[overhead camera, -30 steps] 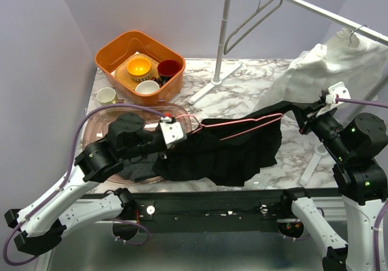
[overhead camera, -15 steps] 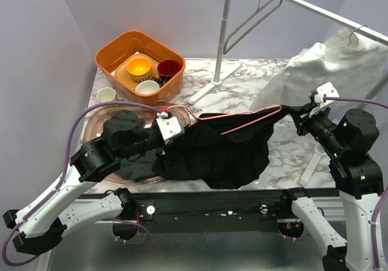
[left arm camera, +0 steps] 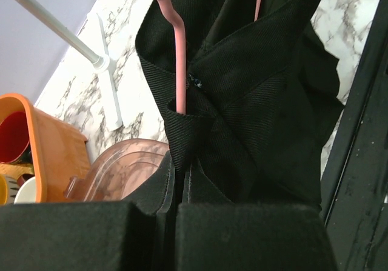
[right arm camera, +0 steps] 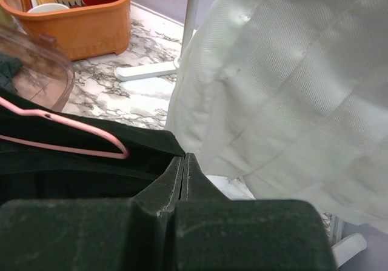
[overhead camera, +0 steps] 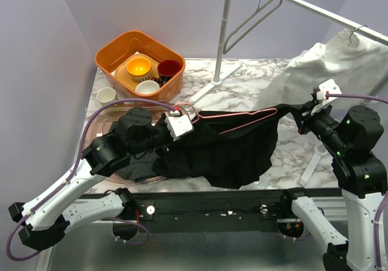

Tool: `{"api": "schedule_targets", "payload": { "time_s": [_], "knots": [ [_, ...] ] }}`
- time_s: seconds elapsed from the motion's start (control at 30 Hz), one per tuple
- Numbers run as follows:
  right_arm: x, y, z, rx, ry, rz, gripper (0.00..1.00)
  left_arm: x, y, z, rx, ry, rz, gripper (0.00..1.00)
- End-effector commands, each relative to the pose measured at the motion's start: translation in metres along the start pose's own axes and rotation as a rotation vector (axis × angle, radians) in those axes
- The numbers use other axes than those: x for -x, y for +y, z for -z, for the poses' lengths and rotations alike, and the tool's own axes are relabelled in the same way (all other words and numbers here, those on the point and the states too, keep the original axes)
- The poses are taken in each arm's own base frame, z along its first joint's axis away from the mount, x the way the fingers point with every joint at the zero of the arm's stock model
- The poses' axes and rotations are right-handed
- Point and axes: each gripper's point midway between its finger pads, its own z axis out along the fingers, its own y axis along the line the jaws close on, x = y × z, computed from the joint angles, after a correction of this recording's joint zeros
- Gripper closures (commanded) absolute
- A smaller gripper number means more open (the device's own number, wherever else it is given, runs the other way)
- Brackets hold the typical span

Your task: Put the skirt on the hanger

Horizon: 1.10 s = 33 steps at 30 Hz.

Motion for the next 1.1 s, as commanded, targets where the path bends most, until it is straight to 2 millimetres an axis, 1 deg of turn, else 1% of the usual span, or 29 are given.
{"api": "schedule_targets", "payload": {
  "time_s": [0.0,0.07,0.1,0.13,0.17,0.2,0.23,0.27,0.3,0.33,0.37,0.4,0.43,0.47,0.53,0.57,0.6,0.67,0.73,0.77,0.8,0.83,0.87,0.9,0.93,0.97,1.0,1.03,1.07],
  "knots": [
    [0.024,-0.004,0.010,-0.019,-0.046,0.010,0.99,-0.026,0.007,0.002,0.041,0.124,-0.058,1.00],
    [0.028,0.001,0.011,0.011,-0.054,0.008,0.99,-0.031,0.007,-0.002,0.047,0.162,-0.072,1.00],
    [0.032,0.004,0.015,0.024,-0.058,0.009,0.99,-0.030,0.006,-0.003,0.045,0.170,-0.079,1.00],
    [0.035,0.009,0.016,0.053,-0.061,0.009,0.99,-0.032,-0.001,-0.004,0.022,0.187,-0.096,1.00],
    [0.037,0.010,0.015,0.068,-0.057,0.008,0.99,-0.036,-0.003,-0.010,0.014,0.216,-0.105,1.00],
    [0.040,0.014,0.019,0.086,-0.055,0.013,0.99,-0.034,0.000,-0.010,0.028,0.228,-0.113,1.00],
    [0.042,0.021,0.021,0.127,-0.060,0.015,0.99,-0.036,-0.005,-0.011,0.018,0.247,-0.135,1.00],
    [0.042,0.023,0.021,0.144,-0.054,0.011,0.99,-0.039,-0.007,-0.016,0.014,0.272,-0.149,1.00],
    [0.038,0.028,0.020,0.172,-0.035,0.016,0.99,-0.036,-0.003,-0.016,0.034,0.283,-0.162,1.00],
    [0.042,0.039,0.023,0.238,-0.048,0.017,1.00,-0.037,-0.005,-0.017,0.029,0.302,-0.173,1.00],
    [0.042,0.044,0.024,0.269,-0.049,0.018,0.99,-0.039,-0.011,-0.023,0.009,0.324,-0.191,1.00],
    [0.037,0.052,0.023,0.320,-0.028,0.019,0.99,-0.035,-0.011,-0.024,0.012,0.324,-0.198,1.00],
    [0.039,0.066,0.027,0.410,-0.036,0.012,1.00,-0.036,-0.011,-0.025,0.020,0.340,-0.213,1.00],
    [0.037,0.073,0.028,0.456,-0.032,0.007,0.99,-0.037,-0.018,-0.031,-0.004,0.357,-0.241,1.00],
    [0.035,0.089,0.031,0.565,-0.030,-0.005,0.99,-0.030,-0.023,-0.037,-0.009,0.352,-0.260,1.00],
    [0.032,0.093,0.029,0.593,-0.022,-0.014,0.99,-0.030,-0.026,-0.042,-0.019,0.360,-0.267,1.00],
    [0.030,0.096,0.029,0.620,-0.025,-0.002,0.99,-0.023,-0.031,-0.045,-0.028,0.345,-0.274,1.00],
    [0.028,0.104,0.027,0.665,-0.016,0.001,0.99,-0.020,-0.030,-0.052,-0.012,0.349,-0.288,1.00],
    [0.019,0.115,0.025,0.719,0.024,0.002,0.99,-0.015,-0.028,-0.056,0.009,0.347,-0.290,1.00],
    [0.013,0.136,0.029,0.817,0.047,0.020,0.99,-0.014,-0.020,-0.059,0.054,0.356,-0.290,1.00],
    [-0.004,0.149,0.030,0.874,0.095,0.041,0.99,-0.011,-0.017,-0.061,0.077,0.352,-0.289,1.00],
    [-0.011,0.161,0.037,0.937,0.102,0.072,0.99,-0.007,-0.015,-0.062,0.100,0.345,-0.276,1.00],
    [-0.019,0.165,0.038,0.966,0.116,0.086,0.99,-0.005,-0.009,-0.062,0.141,0.342,-0.266,1.00],
    [-0.034,0.167,0.045,1.011,0.134,0.149,0.99,-0.004,-0.002,-0.059,0.181,0.341,-0.262,1.00],
    [-0.041,0.170,0.051,1.043,0.147,0.166,0.99,0.001,0.001,-0.058,0.209,0.312,-0.246,1.00],
    [-0.047,0.172,0.056,1.064,0.156,0.183,0.99,0.008,0.005,-0.051,0.233,0.275,-0.219,1.00],
    [-0.058,0.172,0.065,1.096,0.163,0.229,0.99,0.008,0.004,-0.049,0.230,0.253,-0.207,1.00],
    [-0.069,0.176,0.069,1.129,0.185,0.228,0.99,0.014,0.002,-0.049,0.219,0.207,-0.189,1.00],
    [-0.076,0.176,0.068,1.125,0.203,0.230,0.99,0.023,-0.001,-0.039,0.191,0.150,-0.187,1.00]
  ]
}}
